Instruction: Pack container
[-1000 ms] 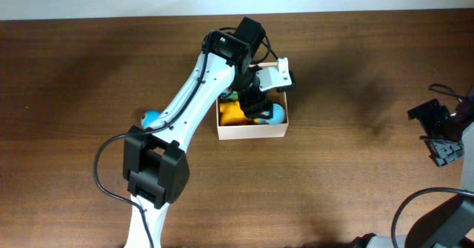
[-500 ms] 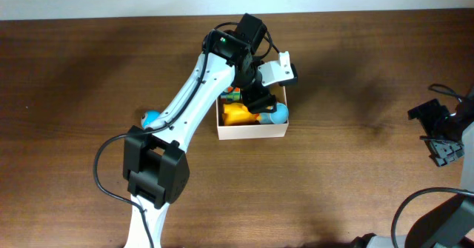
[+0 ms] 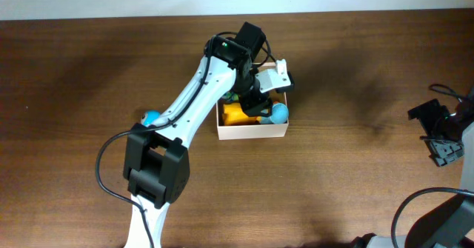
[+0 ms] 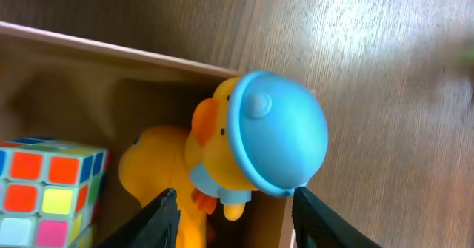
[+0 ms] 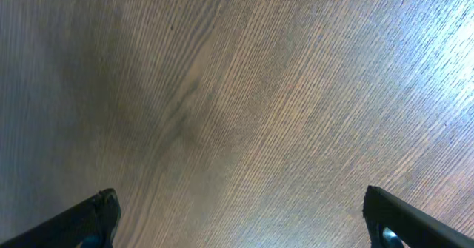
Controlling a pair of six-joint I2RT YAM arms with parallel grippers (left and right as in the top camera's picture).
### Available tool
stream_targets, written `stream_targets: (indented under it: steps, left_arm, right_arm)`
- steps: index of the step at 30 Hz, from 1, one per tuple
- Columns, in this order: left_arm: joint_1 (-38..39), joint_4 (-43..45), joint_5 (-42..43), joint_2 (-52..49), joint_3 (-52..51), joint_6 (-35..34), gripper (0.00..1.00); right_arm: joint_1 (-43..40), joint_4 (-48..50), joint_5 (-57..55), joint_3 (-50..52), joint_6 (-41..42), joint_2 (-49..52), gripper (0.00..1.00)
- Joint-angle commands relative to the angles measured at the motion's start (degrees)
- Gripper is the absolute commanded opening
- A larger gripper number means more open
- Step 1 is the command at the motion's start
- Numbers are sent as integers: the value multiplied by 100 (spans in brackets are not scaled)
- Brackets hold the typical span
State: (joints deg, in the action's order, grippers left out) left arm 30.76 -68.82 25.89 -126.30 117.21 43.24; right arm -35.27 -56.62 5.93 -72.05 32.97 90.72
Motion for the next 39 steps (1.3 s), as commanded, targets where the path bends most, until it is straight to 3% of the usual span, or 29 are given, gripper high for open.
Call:
stream_targets:
  steps: [1,16,25,27,39]
  left_arm:
    - [37,98,-22,-133,-17,-52,51]
    - [122,636,-293,-247,-17,-83,52]
    - [76,1320,-1360,-485,-17,-734,53]
    - [42,1464,-1574,-483,9,-981,57]
    - [-22,1414,-1613,-455,76,-1115,57]
  right_arm:
    - [4,4,7,15,-13,9,99]
    - [4,4,7,15,-15,9,99]
    - [4,4,7,15,-13,9,99]
    - [4,4,7,15,-15,9,99]
    - [4,4,7,15,-15,9,99]
